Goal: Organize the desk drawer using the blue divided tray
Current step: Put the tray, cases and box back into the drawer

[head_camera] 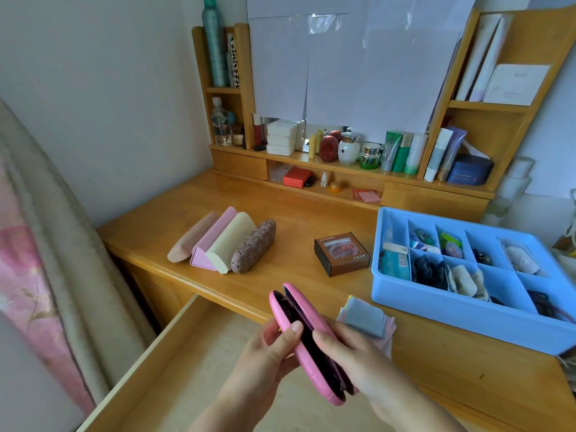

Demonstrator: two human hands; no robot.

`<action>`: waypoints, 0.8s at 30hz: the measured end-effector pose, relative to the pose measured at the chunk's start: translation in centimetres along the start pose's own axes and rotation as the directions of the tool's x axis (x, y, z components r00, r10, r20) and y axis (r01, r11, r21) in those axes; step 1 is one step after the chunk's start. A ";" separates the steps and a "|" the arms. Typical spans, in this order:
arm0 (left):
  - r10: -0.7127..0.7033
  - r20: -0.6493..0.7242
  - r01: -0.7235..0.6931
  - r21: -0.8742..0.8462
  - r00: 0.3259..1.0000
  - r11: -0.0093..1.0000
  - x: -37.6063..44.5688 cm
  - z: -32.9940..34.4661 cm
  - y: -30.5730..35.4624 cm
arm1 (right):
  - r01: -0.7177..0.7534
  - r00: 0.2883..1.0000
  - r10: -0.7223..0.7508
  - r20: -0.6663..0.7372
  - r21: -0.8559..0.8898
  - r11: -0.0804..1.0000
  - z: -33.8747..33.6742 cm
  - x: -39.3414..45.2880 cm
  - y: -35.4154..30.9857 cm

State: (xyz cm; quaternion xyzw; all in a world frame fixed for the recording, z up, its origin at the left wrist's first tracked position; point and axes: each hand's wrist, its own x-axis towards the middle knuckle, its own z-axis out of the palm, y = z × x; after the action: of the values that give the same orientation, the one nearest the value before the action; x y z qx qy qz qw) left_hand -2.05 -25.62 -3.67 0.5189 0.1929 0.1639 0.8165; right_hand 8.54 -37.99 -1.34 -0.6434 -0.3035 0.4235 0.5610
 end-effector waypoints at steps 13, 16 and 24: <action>-0.004 0.040 0.007 -0.081 0.999 0.997 -0.1 -0.1 0.0 | 0.133 0.965 -0.215 -0.153 -0.419 0.898 2.2 1.1 1.0; -0.019 -0.016 0.017 -0.133 1.000 0.991 -0.5 -0.2 -0.2 | 0.113 0.963 -0.215 -0.162 -0.481 0.869 3.1 1.5 1.3; -0.128 -0.296 0.162 0.096 0.947 0.982 -4.0 -4.6 -0.7 | -0.255 0.961 0.248 0.124 0.047 0.966 5.7 1.9 4.3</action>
State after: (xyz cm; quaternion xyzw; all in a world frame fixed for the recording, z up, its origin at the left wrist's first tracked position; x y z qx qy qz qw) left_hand -7.72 -24.21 -5.52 0.5216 0.3571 0.1655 0.7570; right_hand 4.04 -34.49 -5.97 -0.6330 -0.2383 0.5374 0.5038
